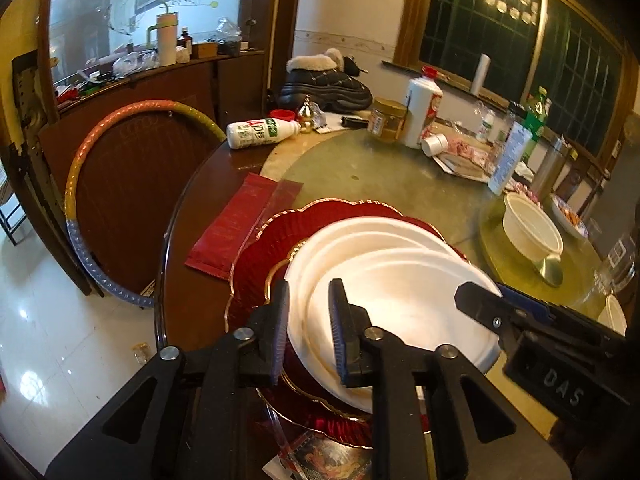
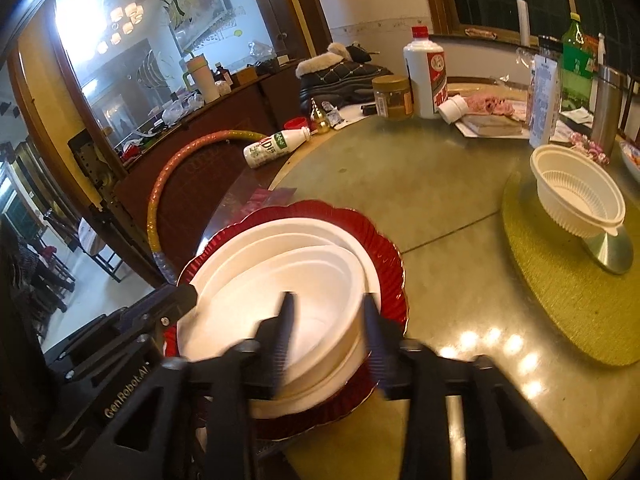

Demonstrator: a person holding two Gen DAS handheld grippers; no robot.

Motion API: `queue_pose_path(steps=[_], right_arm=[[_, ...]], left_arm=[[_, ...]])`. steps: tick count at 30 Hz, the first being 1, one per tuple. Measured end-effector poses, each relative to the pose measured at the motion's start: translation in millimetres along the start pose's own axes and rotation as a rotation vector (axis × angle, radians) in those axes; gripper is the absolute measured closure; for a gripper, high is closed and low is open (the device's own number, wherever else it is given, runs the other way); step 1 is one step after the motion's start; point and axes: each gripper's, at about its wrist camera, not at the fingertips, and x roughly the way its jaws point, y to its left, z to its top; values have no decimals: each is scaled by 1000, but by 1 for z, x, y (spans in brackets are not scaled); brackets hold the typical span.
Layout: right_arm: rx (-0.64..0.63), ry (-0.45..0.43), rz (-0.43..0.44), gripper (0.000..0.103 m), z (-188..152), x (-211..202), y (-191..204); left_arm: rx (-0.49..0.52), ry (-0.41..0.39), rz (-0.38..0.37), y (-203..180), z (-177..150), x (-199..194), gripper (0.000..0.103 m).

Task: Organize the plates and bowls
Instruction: 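Carry the white bowl with both grippers and lower it onto the stack, then open both grippers to release the bowl on the stack, then move both grippers to the ribbed white plastic plate and grasp its rim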

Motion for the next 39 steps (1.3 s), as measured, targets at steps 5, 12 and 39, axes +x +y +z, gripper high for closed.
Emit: queue_pose_path(steps=[5, 12, 39], right_arm=[[3, -75, -11, 29, 5, -17, -2], [185, -377, 62, 13, 15, -92, -56], [721, -49, -88, 35, 52, -16, -334]], left_arm=[[-180, -106, -64, 23, 10, -23, 29], [-290, -318, -123, 9, 33, -68, 12], [-17, 222, -186, -264, 70, 145, 6]])
